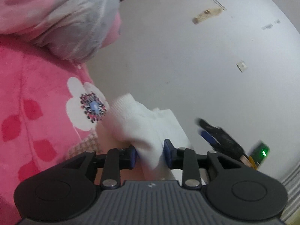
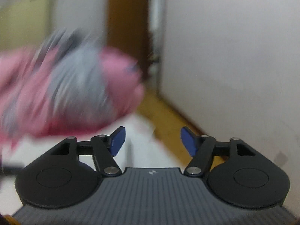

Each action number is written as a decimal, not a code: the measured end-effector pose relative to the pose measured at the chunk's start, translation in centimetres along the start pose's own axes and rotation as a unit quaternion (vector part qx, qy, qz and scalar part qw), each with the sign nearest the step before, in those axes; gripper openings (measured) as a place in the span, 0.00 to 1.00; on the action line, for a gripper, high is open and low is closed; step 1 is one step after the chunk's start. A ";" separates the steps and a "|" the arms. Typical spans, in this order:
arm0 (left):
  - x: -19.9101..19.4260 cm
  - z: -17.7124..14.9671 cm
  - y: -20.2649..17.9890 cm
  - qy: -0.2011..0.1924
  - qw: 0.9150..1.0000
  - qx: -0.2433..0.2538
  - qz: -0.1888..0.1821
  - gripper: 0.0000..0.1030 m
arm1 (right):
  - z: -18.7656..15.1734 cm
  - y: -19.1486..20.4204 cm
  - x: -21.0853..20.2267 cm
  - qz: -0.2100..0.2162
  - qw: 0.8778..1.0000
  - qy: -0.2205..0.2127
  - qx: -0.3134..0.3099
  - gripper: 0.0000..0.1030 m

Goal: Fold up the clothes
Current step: 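Lift the sweatshirt with both grippers and carry it onto the clothes stack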

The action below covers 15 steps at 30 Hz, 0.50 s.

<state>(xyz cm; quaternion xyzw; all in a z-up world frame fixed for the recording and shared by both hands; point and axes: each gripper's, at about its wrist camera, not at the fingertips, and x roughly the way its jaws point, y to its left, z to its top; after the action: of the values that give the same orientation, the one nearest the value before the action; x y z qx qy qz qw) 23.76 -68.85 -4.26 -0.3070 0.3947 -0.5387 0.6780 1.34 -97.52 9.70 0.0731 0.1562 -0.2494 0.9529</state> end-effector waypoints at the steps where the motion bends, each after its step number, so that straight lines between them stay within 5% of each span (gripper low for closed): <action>1: -0.3 0.3 0.2 -0.002 1.000 -0.009 0.001 0.29 | 0.1 -1.0 -1.2 -0.015 0.999 -0.022 0.032 0.65; 2: -0.5 0.5 0.4 -0.005 1.000 -0.014 0.002 0.29 | 0.1 -1.8 -2.4 -0.023 0.997 -0.043 0.059 0.62; 4: -1.1 1.0 0.7 -0.013 1.000 -0.020 0.007 0.29 | -0.2 -2.7 -5.2 -0.002 0.994 -0.079 0.082 0.34; 6: -1.9 1.4 0.6 -0.026 0.999 -0.019 0.019 0.29 | -1.5 -2.8 -8.3 0.017 0.991 -0.101 0.084 0.26; 12: -4.1 2.3 -0.2 -0.068 0.995 0.016 0.071 0.32 | -7.0 -3.0 -14.3 0.055 0.989 -0.096 0.098 0.17; 15: -5.3 1.9 -2.0 -0.061 0.991 0.064 0.100 0.35 | -9.6 -3.6 -13.1 0.004 0.994 -0.052 0.091 0.17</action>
<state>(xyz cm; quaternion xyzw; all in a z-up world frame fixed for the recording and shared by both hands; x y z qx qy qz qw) 23.82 -64.15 -0.55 -0.2538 0.3460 -0.4730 0.7695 -13.81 -92.59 4.84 0.1475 0.0831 -0.2618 0.9502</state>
